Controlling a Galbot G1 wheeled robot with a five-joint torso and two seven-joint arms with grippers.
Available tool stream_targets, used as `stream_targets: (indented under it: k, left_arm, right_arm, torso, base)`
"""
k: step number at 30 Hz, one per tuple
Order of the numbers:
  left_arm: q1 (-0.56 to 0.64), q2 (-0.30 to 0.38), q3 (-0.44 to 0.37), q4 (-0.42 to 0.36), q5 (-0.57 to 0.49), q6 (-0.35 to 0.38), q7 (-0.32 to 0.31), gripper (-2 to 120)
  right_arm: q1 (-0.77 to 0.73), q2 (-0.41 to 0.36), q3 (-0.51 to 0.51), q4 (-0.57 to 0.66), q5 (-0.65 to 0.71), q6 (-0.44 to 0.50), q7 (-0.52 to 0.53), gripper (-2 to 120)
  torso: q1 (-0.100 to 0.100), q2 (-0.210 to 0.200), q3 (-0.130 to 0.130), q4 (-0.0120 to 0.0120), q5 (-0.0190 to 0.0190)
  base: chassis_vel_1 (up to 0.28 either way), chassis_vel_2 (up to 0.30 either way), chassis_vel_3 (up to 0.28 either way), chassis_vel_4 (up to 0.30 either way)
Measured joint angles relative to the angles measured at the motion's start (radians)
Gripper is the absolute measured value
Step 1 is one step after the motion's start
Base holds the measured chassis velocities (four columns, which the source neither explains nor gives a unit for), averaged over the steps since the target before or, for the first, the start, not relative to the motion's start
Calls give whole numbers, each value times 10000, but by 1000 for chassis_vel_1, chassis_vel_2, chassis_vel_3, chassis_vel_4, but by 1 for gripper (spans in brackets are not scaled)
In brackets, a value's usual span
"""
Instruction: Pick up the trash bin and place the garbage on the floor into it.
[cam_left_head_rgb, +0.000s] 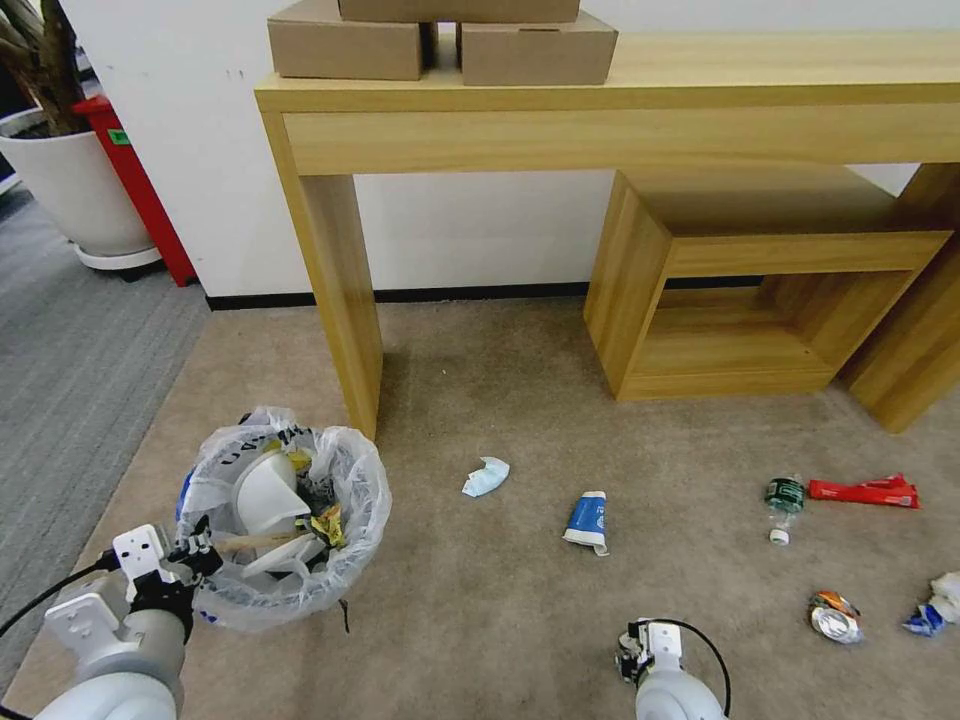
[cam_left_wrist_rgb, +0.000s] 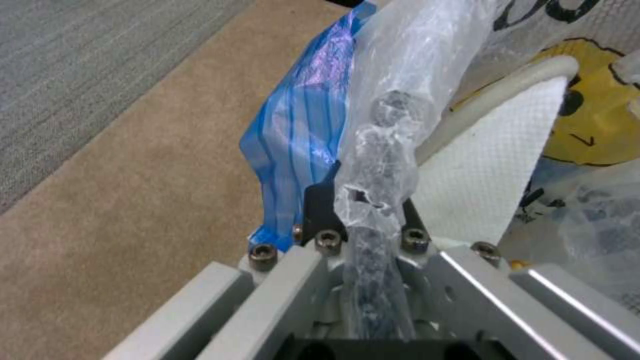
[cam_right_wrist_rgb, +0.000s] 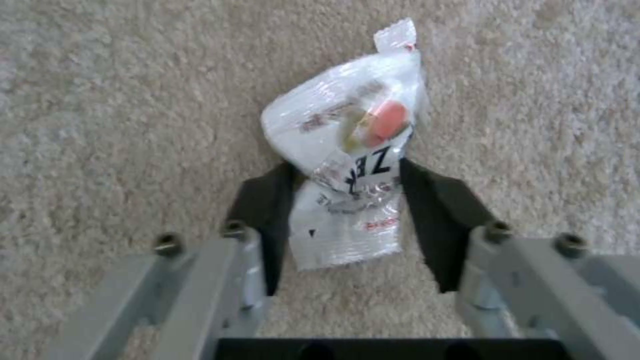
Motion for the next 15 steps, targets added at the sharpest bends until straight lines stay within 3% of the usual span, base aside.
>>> stream_targets:
  k: [10, 15]
  left_arm:
    - [79, -31, 2, -84, 35, -21, 16, 0]
    - [93, -86, 3, -87, 76, -22, 18, 0]
  right_arm:
    - [-37, -4, -56, -105, -302, 186, -168, 0]
    - [-75, -36, -39, -100, -370, 274, -277, 0]
  torso:
    - [0, 0, 0, 0, -1]
    - [1, 0, 0, 0, 0]
  base:
    - [0, 0, 0, 0]
    - [0, 0, 0, 0]
